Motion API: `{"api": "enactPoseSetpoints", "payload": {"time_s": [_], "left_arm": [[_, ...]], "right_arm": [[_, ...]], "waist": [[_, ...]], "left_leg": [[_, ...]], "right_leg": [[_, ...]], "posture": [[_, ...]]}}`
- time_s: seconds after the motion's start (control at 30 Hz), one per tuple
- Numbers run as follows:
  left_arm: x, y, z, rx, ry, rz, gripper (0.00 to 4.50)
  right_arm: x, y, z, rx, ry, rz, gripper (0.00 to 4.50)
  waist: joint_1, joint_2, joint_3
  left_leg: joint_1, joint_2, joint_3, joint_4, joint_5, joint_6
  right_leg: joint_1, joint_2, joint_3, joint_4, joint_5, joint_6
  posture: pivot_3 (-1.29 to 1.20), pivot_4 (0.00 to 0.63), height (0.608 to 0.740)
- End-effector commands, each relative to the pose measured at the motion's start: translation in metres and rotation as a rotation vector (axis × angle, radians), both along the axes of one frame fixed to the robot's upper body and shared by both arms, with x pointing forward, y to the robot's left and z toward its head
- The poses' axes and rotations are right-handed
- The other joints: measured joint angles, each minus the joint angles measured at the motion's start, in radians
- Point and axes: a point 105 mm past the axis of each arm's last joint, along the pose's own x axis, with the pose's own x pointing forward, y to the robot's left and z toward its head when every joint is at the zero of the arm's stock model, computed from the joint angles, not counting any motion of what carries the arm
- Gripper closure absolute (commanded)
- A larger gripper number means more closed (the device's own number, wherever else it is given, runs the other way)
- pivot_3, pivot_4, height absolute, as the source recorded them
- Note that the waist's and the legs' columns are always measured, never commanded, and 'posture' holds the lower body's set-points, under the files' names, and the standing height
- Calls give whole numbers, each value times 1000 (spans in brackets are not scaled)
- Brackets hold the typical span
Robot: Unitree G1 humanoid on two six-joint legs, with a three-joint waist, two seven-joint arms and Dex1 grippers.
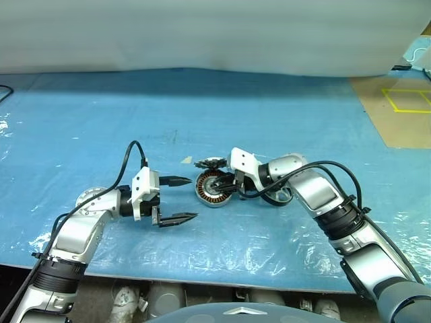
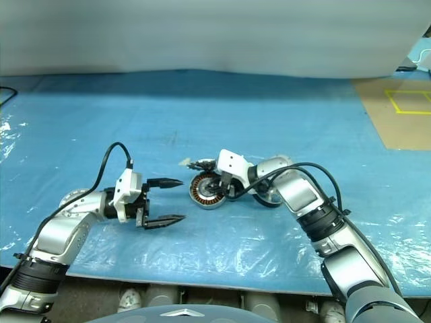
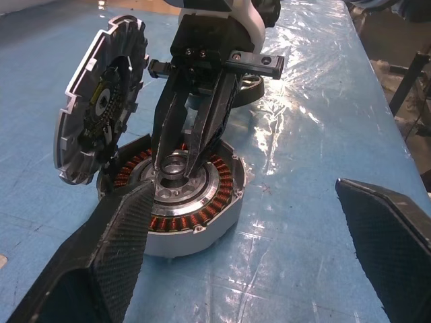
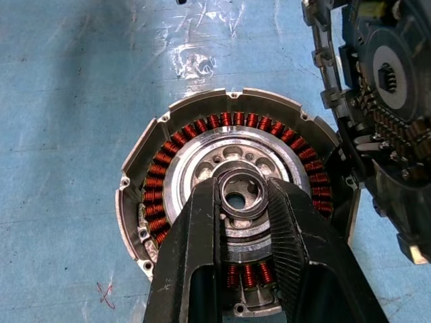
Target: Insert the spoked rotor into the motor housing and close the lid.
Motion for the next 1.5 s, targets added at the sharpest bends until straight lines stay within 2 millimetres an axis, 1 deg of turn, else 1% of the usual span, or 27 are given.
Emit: {"api": "enactPoseSetpoints", "payload": {"time_s": [0.03, 0.73, 0.8, 0.9, 1.1, 1.17, 1.23, 1.3, 1.5], "left_arm": [[-1, -1, 7, -13, -26, -14, 0], [2, 4, -3, -9, -18, -1, 0], [1, 5, -4, -8, -17, 0, 0], [2, 4, -5, -9, -15, 3, 0], [4, 5, -8, -9, -11, 8, 0], [4, 7, -10, -8, -8, 9, 0], [5, 8, -12, -6, -5, 10, 0], [6, 9, -13, -4, -4, 10, 0], [7, 9, -15, 1, -6, 4, 0]], "right_arm": [[-1, 6, 3, 4, -34, 29, 3901], [-2, 8, -4, -18, -47, 54, 3901], [-2, 8, -4, -18, -47, 59, 3153], [-2, 6, -4, -11, -37, 55, 2217], [-3, 2, 4, 20, -13, 56, 2217], [-3, 2, 11, 54, -3, 51, 2217], [-7, 6, 23, 113, 23, 62, 2217], [-9, 8, 30, 146, 36, 64, 2217], [-5, 12, 26, 143, 29, 37, 2217]], "waist": [[0, 0, 0], [0, 0, 0], [0, 0, 0], [0, 0, 0], [0, 0, 0], [0, 0, 0], [1, 0, 0], [1, 0, 0], [1, 0, 0]], "left_leg": [[0, 0, 0, 0, 0, 0], [0, 0, 0, 0, 0, 0], [0, 0, 0, 0, 0, 0], [1, 0, 0, 0, 0, 0], [0, 0, 0, 1, 0, 0], [0, 0, 0, 1, 0, 0], [0, 0, 0, 1, 0, 0], [0, 0, 0, 1, 0, 0], [0, 0, 0, 1, 0, 0]], "right_leg": [[0, 0, 0, 0, 0, 0], [0, 0, 0, 1, 0, 0], [0, 0, 0, 1, 0, 0], [0, 0, 0, 0, 0, 0], [0, 0, 0, 0, 0, 0], [0, 0, 0, 1, 0, 0], [0, 0, 0, 1, 0, 0], [0, 0, 0, 1, 0, 0], [0, 0, 0, 1, 0, 0]], "posture": [[0, 150, 740], [0, 150, 740], [0, 150, 740], [0, 150, 740], [0, 150, 740], [0, 150, 740], [0, 150, 740], [0, 150, 740], [0, 150, 740]]}}
